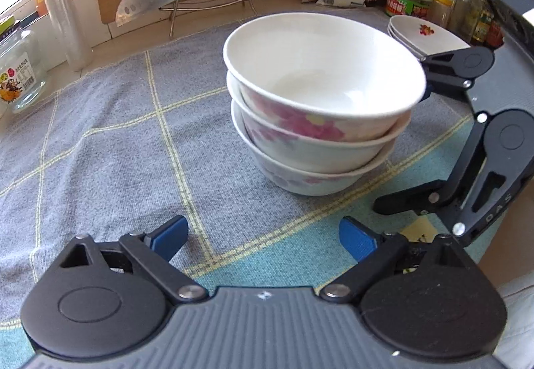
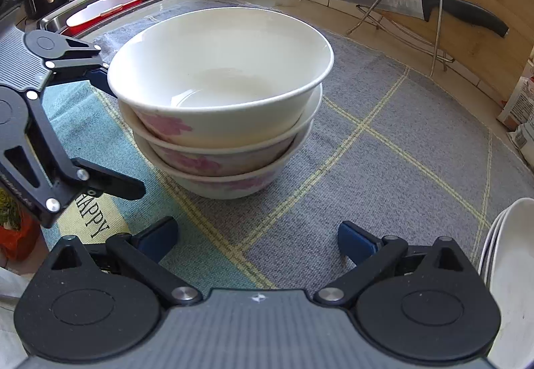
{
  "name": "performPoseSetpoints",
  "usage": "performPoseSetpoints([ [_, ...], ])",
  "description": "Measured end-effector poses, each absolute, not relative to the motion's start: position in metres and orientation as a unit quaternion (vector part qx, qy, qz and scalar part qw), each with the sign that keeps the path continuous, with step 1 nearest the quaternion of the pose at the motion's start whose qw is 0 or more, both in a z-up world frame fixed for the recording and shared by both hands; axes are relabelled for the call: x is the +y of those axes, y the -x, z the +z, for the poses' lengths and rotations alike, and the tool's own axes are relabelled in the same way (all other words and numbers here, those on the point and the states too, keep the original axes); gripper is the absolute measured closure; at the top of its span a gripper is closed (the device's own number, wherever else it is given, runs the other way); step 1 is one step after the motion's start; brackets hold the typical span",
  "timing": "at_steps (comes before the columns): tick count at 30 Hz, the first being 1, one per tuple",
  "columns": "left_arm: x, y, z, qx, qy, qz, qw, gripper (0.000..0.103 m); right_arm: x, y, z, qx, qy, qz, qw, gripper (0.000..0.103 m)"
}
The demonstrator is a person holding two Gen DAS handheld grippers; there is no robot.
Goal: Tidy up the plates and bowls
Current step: 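Close the left and right tools on opposite sides of the bowl stack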
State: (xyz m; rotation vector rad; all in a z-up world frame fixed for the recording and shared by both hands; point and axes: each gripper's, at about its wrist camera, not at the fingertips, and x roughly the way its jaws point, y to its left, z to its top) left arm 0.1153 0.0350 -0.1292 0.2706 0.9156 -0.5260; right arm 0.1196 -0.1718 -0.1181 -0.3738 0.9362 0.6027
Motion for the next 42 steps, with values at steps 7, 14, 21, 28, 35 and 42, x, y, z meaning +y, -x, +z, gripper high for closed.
performPoseSetpoints([
  [7, 0.035, -0.128, -0.133, 0.418, -0.150, -0.303, 0.843, 0.000, -0.172, -0.117, -0.118, 0.435, 0.173, 0.282, 0.837, 0.000],
  [14, 0.035, -0.135, -0.134, 0.397, -0.169, -0.353, 0.830, 0.000, -0.171, -0.119, -0.119, 0.441, 0.171, 0.276, 0.837, 0.000],
  [21, 0.034, -0.143, -0.136, 0.377, -0.180, -0.388, 0.821, 0.000, -0.169, -0.120, -0.118, 0.450, 0.168, 0.264, 0.836, 0.000],
  [28, 0.035, -0.146, -0.138, 0.361, -0.180, -0.406, 0.820, 0.000, -0.170, -0.117, -0.119, 0.442, 0.164, 0.262, 0.842, 0.000],
  [35, 0.035, -0.150, -0.139, 0.354, -0.180, -0.416, 0.818, 0.000, -0.171, -0.118, -0.119, 0.435, 0.173, 0.282, 0.837, 0.000],
  [42, 0.033, -0.159, -0.139, 0.349, -0.202, -0.451, 0.796, 0.000, -0.166, -0.132, -0.116, 0.438, 0.205, 0.325, 0.813, 0.000],
])
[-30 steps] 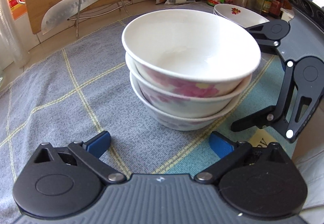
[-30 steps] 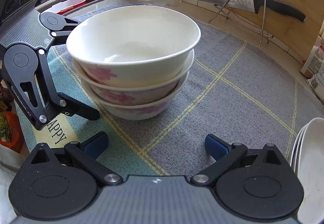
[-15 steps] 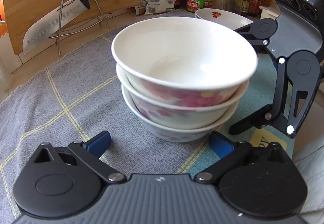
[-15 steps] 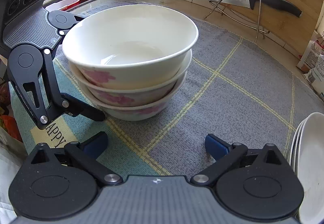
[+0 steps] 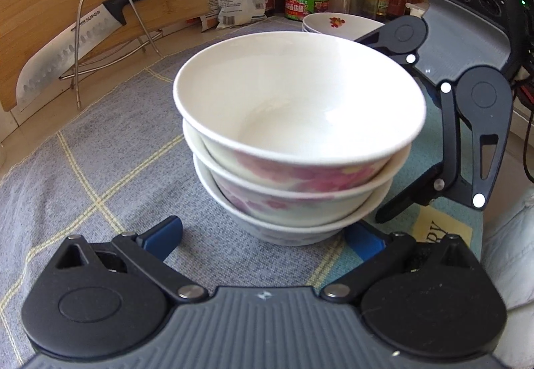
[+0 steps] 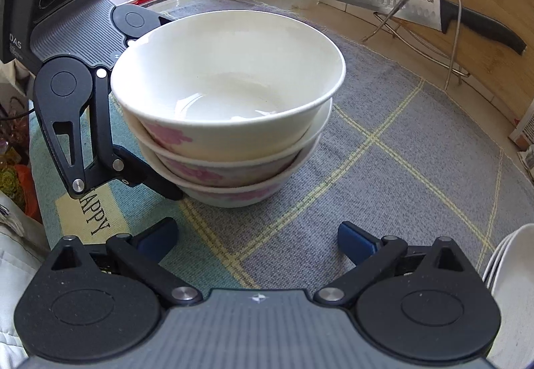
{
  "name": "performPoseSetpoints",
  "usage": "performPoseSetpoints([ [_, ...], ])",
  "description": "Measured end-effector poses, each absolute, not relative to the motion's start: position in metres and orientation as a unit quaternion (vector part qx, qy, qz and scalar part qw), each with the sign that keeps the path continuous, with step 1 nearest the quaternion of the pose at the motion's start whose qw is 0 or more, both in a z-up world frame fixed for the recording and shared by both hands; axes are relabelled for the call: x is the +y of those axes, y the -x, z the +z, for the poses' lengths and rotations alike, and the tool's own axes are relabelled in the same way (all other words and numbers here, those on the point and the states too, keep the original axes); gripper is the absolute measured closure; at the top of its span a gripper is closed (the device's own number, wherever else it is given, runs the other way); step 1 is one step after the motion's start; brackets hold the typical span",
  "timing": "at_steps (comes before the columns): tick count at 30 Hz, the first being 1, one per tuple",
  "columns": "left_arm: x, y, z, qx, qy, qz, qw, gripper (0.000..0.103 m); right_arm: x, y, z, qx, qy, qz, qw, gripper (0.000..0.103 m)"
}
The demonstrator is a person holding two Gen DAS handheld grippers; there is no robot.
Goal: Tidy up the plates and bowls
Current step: 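Close the left and right tools on opposite sides of the bowl stack, then lift the bowl stack with both tools and carry it to the white plates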
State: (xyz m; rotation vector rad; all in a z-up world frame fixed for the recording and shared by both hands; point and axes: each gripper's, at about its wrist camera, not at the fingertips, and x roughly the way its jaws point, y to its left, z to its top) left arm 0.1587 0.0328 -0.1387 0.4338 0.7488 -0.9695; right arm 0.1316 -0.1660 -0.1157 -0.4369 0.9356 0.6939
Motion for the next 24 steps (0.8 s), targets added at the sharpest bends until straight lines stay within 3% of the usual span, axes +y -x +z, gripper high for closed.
performPoseSetpoints([
  [12, 0.029, -0.166, -0.130, 0.328, -0.273, -0.530, 0.733, 0.009, -0.148, -0.154, -0.101, 0.405, 0.264, 0.416, 0.770, 0.001],
  [24, 0.027, -0.182, -0.124, 0.332, -0.263, -0.579, 0.697, 0.012, -0.149, -0.162, -0.095, 0.418, 0.267, 0.443, 0.747, 0.014],
])
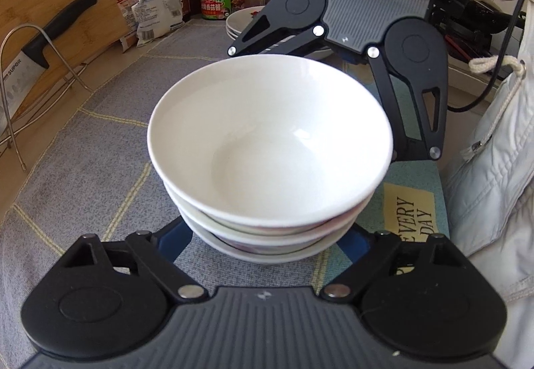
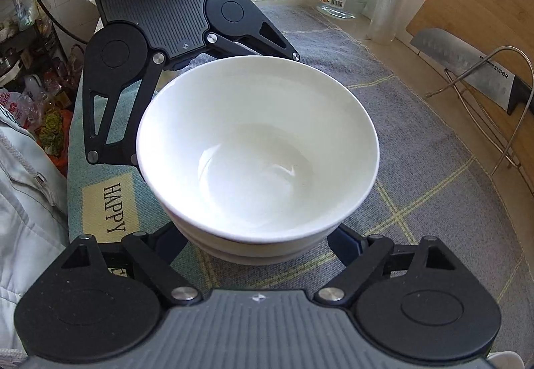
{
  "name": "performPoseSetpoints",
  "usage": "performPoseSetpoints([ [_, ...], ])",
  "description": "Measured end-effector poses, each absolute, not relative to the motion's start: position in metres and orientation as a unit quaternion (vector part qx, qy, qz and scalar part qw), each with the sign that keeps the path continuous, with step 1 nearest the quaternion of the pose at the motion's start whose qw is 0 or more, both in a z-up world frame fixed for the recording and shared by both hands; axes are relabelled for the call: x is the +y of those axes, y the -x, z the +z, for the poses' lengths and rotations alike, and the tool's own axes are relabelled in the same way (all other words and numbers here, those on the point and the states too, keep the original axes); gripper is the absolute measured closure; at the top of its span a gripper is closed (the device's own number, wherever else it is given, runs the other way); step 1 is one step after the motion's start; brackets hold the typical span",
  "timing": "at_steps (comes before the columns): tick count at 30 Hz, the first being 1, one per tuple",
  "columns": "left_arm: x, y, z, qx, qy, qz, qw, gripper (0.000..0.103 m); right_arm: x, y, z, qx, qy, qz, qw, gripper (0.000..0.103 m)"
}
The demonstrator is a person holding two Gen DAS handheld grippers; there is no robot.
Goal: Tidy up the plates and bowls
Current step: 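Lift the bowl stack with both tools and carry it to the white plates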
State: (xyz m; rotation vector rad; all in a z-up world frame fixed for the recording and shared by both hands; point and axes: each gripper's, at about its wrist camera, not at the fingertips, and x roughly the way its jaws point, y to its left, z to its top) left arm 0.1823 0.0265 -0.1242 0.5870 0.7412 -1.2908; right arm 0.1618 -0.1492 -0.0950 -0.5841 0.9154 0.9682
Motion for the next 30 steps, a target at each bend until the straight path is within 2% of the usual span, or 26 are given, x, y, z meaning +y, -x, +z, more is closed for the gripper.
performPoseSetpoints([
  [6, 0.0275, -0.1869, -0.1257, 0.345, -0.247, -0.588, 0.689, 0.016, -0.1507, -0.1633, -0.0957, 0.426, 0.258, 0.447, 0.743, 0.017],
  [30, 0.0208, -0.1856, -0.1183, 0.353, -0.256, -0.577, 0.690, 0.017, -0.1506, -0.1635, -0.0918, 0.430, 0.251, 0.449, 0.742, 0.018],
])
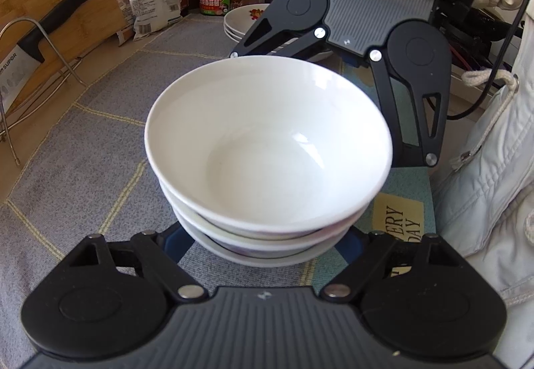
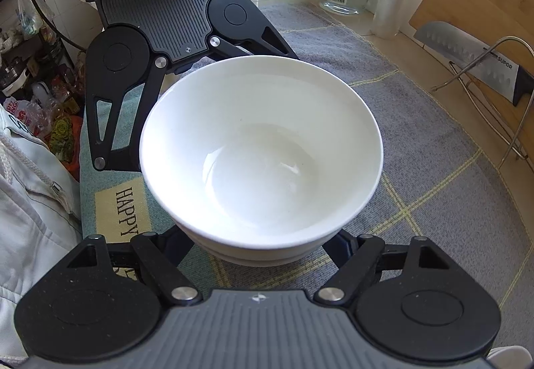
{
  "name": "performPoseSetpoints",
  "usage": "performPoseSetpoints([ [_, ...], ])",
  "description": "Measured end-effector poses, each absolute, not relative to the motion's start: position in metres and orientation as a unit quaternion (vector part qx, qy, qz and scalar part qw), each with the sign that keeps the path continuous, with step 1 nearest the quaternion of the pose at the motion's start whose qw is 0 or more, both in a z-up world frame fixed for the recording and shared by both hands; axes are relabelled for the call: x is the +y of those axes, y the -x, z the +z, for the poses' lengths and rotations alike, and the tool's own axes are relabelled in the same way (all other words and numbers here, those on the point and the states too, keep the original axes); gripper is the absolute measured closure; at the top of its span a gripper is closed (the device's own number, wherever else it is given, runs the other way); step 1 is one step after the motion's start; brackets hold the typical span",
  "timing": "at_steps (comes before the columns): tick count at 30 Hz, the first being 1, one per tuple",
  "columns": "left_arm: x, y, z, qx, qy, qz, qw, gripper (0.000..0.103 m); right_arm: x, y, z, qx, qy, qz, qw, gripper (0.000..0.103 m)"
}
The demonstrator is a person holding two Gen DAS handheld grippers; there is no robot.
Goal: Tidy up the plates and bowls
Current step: 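Lift the bowl stack with both tools and carry it to the white plates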
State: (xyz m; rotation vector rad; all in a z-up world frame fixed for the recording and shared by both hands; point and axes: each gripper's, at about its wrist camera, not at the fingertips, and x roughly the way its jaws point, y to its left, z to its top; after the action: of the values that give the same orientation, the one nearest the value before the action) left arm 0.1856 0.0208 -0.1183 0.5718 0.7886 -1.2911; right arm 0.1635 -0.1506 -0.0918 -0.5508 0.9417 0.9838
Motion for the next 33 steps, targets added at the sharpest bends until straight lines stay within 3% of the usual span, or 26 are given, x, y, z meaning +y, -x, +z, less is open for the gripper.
performPoseSetpoints([
  [13, -0.017, -0.170, -0.091, 0.351, -0.251, -0.560, 0.707, 0.017, -0.188, -0.152, -0.060, 0.410, 0.275, 0.459, 0.739, 0.018],
  [33, -0.173, -0.178, -0.071, 0.296, -0.270, -0.593, 0.698, 0.017, -0.338, -0.147, -0.021, 0.401, 0.289, 0.407, 0.768, 0.018],
])
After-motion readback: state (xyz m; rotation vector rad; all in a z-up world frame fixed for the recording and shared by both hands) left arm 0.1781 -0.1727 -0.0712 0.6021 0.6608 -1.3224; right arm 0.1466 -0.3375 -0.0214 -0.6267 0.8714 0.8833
